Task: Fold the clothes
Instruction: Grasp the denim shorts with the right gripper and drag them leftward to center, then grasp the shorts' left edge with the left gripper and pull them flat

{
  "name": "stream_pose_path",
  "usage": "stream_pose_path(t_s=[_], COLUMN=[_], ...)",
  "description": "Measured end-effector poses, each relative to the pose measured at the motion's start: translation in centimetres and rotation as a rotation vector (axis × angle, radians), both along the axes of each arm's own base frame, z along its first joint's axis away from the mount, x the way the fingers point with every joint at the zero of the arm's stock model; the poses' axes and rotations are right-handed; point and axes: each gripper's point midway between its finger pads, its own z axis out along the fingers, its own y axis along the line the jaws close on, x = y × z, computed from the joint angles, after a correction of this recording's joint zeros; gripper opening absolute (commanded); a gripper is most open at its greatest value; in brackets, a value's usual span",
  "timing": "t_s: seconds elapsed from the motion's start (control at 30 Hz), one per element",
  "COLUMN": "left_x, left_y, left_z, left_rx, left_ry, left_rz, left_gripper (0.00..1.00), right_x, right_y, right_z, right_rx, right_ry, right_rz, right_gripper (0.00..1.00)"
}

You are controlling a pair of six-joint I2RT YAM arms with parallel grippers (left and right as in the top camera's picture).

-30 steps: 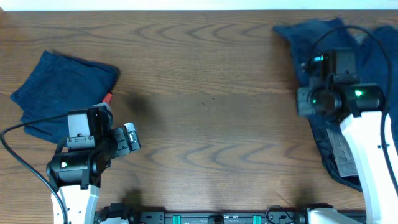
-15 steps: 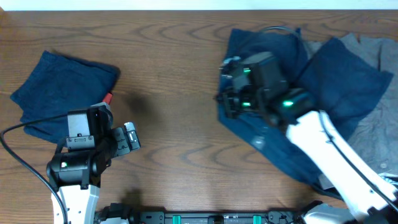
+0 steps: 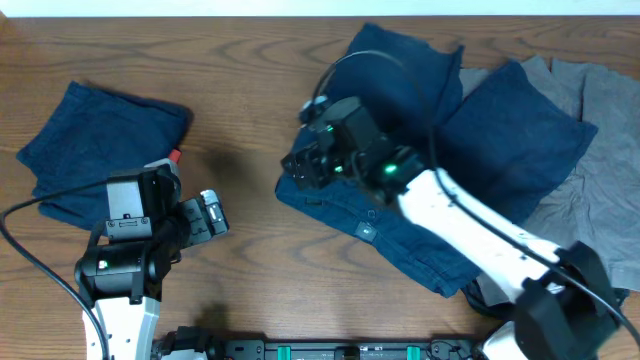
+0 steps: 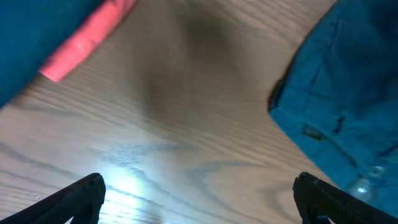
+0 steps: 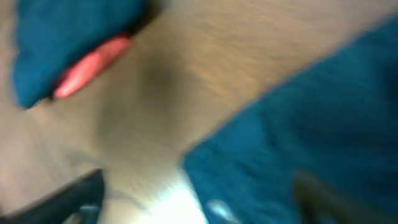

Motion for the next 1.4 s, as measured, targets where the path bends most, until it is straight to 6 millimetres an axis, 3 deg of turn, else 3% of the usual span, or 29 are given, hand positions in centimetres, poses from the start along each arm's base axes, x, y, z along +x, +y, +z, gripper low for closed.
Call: stream_pose_path(t_s=[0.07,0.2,0.33,0.47,0.53,0.77,0.93,0.97,1.03,1.1,1.13,1.27,1.4], left_x=[0.0,0.6,1.9,4.0,5.0,7.4,8.4,8.5,9.2,9.3,9.0,8.7,8.6], left_y=[-0.5,-1.7,-3.1,-5.7,-7.2,-11.4,-12.7,-12.9,-13.4,-14.1,-14.4,-15.0,-14.8], left_z=[-0.1,-0.9,-2.2,-4.0,-5.3,-10.1,-13.6,-14.3,-14.5,-15.0,-15.5,-16.0,-14.4], left_rx=[-0.045,-0.140,-0.210,-0.263,-0.277,-0.282,-0.280,-0.280,-0.289,-0.298,-0.300,-0.299,-0.301], left_ry=[0.009,0.055,0.102,0.139,0.160,0.217,0.251,0.263,0.249,0.255,0.269,0.284,0.275], left_rz=[0.015,0.036,0.016,-0.060,-0.107,-0.227,-0.254,-0.256,-0.260,-0.262,-0.272,-0.291,-0.285], left_gripper=[0.98,0.98,0.98,0.98,0.98,0.98,0.99,0.95,0.70,0.19,0.06,0.06,0.06], right_x=[1.2,2.3,0.8,-1.3,-2.1,-4.1,-4.6,-4.6,-4.6,-4.6,-4.6,-4.6,-4.6], right_y=[-3.6,-13.6,-22.4,-28.0,-29.8,-33.7,-34.0,-34.0,-34.0,-34.0,-34.0,-34.1,-34.2], right_z=[0.9,3.1,3.4,2.0,1.5,0.7,0.5,0.5,0.5,0.5,0.5,0.5,0.5], right_rx=[-0.034,-0.117,-0.216,-0.289,-0.307,-0.335,-0.344,-0.344,-0.345,-0.345,-0.344,-0.349,-0.354], right_ry=[0.002,0.032,0.117,0.241,0.283,0.384,0.403,0.405,0.405,0.404,0.404,0.403,0.401], right_rz=[-0.092,-0.341,-0.560,-0.702,-0.749,-0.859,-0.868,-0.868,-0.868,-0.868,-0.868,-0.870,-0.874], right_gripper=[0.99,0.99,0.99,0.99,0.99,0.99,0.99,0.99,0.99,0.99,0.99,0.99,0.99])
